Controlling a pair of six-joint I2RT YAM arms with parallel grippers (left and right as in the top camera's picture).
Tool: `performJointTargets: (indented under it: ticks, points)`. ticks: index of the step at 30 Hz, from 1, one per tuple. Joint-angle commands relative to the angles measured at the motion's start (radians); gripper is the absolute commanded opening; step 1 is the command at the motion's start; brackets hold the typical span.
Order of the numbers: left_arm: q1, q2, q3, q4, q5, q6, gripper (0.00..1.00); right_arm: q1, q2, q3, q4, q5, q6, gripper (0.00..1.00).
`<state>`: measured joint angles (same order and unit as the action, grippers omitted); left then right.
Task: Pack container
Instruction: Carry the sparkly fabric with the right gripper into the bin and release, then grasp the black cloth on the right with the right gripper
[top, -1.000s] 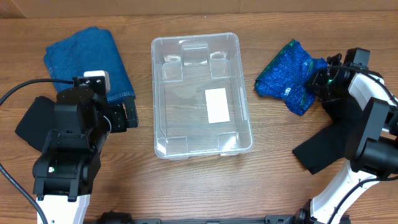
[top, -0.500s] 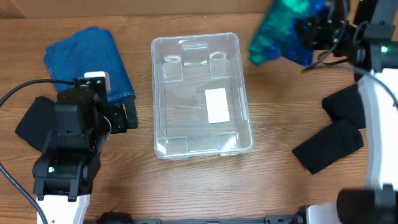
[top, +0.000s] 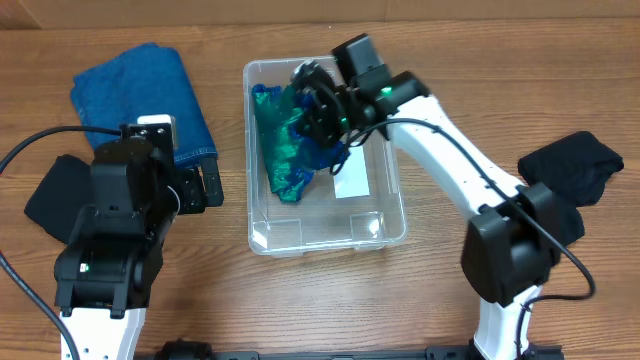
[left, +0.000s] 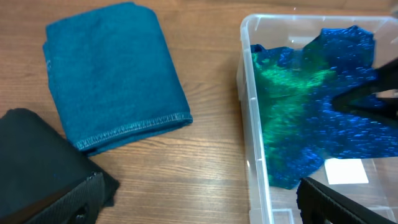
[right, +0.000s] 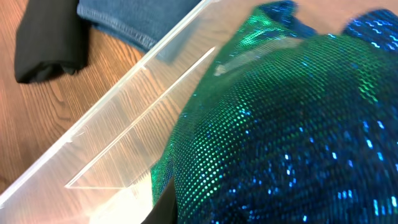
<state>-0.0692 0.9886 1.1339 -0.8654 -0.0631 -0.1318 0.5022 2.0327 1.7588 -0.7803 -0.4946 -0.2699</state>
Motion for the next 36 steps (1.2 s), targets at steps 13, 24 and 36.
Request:
performJointTargets:
  ticks: [13,24,36]
  points:
    - [0.011,0.027,0.025,-0.005,0.012,-0.003,1.00,-0.141,-0.315,0.061,-0.001,0.692,0.251,1.00]
    - [0.011,0.028,0.025,0.017,0.011,-0.003,1.00,-1.017,-0.335,-0.092,-0.301,0.377,0.619,1.00]
    - [0.011,0.028,0.025,0.016,0.012,-0.003,1.00,-1.230,-0.080,-0.345,-0.023,0.358,0.550,1.00]
